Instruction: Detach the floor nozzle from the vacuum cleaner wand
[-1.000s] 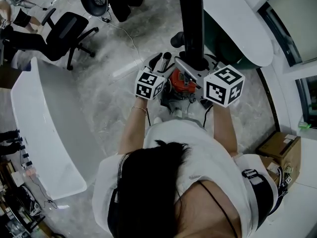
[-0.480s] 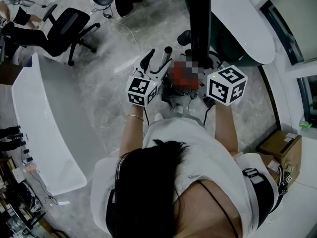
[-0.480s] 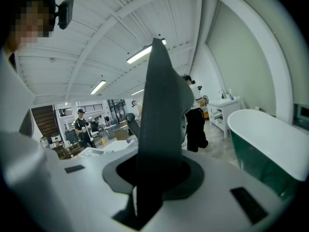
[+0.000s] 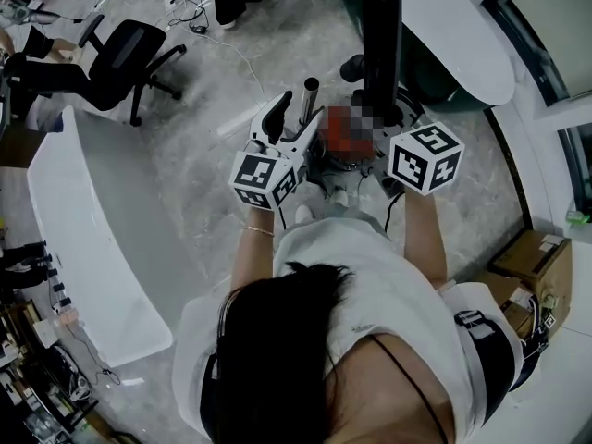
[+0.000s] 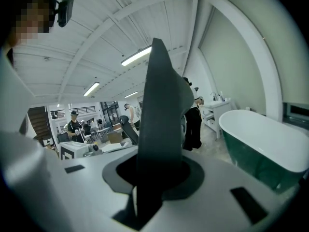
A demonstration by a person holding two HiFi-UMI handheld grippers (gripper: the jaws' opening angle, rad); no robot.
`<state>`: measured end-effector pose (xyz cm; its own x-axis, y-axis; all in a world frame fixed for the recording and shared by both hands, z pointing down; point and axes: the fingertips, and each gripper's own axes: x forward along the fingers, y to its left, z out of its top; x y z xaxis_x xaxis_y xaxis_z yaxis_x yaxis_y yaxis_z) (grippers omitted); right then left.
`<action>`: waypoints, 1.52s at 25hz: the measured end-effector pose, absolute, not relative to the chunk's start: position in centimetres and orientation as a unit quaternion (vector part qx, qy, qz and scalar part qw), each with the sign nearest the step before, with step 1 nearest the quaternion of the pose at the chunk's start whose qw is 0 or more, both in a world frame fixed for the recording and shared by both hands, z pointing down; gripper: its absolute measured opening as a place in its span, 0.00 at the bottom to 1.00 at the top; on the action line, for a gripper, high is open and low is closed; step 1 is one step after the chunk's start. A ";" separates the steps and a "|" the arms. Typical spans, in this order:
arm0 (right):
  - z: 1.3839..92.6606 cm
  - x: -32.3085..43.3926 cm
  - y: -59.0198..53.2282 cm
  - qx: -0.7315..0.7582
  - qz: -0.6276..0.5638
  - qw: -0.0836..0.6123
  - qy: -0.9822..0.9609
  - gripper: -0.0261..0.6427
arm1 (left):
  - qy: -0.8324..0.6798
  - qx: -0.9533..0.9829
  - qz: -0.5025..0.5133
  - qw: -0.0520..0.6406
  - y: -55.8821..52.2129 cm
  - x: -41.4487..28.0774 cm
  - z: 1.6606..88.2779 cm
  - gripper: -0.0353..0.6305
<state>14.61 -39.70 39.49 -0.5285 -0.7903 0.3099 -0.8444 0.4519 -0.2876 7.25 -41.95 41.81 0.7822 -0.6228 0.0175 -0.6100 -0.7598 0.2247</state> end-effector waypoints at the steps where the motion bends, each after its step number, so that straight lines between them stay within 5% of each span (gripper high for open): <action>1: 39.5 14.8 -39.5 0.485 0.205 0.065 -0.848 0.19 | -0.330 0.937 -0.028 0.110 -41.8 7.3 41.6 0.48; 19: 42.2 14.5 -37.1 0.532 0.194 0.062 -0.822 0.19 | -0.390 0.908 0.007 0.152 -40.8 5.6 42.3 0.07; 38: 43.3 13.9 -35.6 0.564 0.182 0.071 -0.802 0.19 | -0.410 0.895 0.042 0.169 -40.2 6.1 43.3 0.06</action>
<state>13.90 -35.57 43.26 -0.3529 -0.8795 0.3192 -0.9311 0.2964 -0.2127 6.06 -40.20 43.28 0.6607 -0.7193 0.2147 -0.7480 -0.6069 0.2687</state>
